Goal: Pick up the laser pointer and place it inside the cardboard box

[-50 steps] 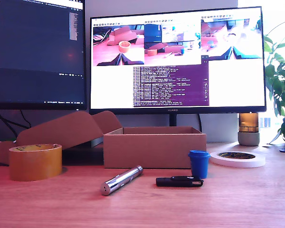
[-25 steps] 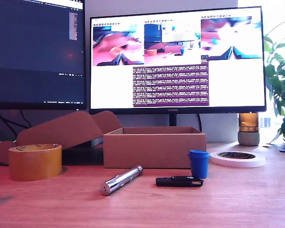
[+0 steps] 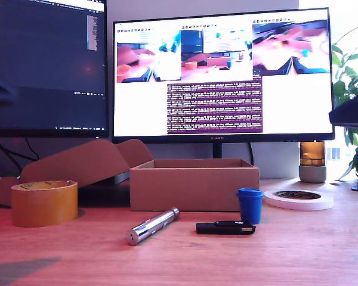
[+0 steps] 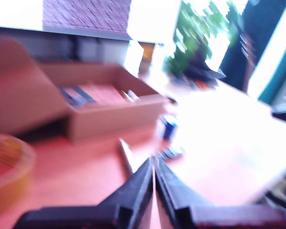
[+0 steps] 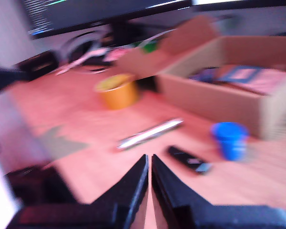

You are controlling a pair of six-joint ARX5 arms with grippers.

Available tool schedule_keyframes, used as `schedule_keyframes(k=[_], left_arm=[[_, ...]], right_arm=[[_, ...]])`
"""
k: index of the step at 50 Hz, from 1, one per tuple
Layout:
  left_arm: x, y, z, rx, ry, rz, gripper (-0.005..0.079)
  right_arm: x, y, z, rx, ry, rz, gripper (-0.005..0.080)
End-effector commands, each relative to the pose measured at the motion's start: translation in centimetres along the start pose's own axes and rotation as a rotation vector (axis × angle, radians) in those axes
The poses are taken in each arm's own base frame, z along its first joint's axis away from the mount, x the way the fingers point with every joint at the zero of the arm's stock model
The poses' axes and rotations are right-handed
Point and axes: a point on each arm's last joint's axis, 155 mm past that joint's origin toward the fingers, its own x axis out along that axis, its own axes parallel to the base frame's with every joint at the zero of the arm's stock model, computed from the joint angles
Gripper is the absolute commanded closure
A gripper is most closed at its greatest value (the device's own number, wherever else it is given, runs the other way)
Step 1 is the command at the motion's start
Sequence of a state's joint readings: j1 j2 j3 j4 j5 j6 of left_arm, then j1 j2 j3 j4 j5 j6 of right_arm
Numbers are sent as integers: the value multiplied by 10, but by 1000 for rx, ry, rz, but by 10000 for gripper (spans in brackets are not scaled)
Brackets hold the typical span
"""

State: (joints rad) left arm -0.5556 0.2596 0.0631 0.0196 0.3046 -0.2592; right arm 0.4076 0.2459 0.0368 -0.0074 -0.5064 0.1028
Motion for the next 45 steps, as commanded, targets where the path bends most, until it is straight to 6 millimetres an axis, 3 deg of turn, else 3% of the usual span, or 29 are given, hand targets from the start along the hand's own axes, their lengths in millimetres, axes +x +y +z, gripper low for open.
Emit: schedule_keyframes(k=[1,10,23,31,35,41,45], left_arm=[[5,1,-11,-9,39,2,761],[18,-1,-19,-3,136,28,761],[45,-2,-16,14,263,77,761],[65,1,-26,-40,401,114,758],[78,2,-27,-54,449,128,687],[98,1,-27,-56,503,132,467],[108,1,-32,-58,561,142,418]], right_arm=[[2,5,-7,-20,12,22,763],[3,4,-8,-36,18,0,763],[3,0,-9,-34,22,-20,763],[3,-5,-9,-34,20,-48,763],[3,-7,-10,-32,23,-59,763],[3,-7,-10,-31,25,-60,763],[3,-7,-11,-30,29,-60,763]])
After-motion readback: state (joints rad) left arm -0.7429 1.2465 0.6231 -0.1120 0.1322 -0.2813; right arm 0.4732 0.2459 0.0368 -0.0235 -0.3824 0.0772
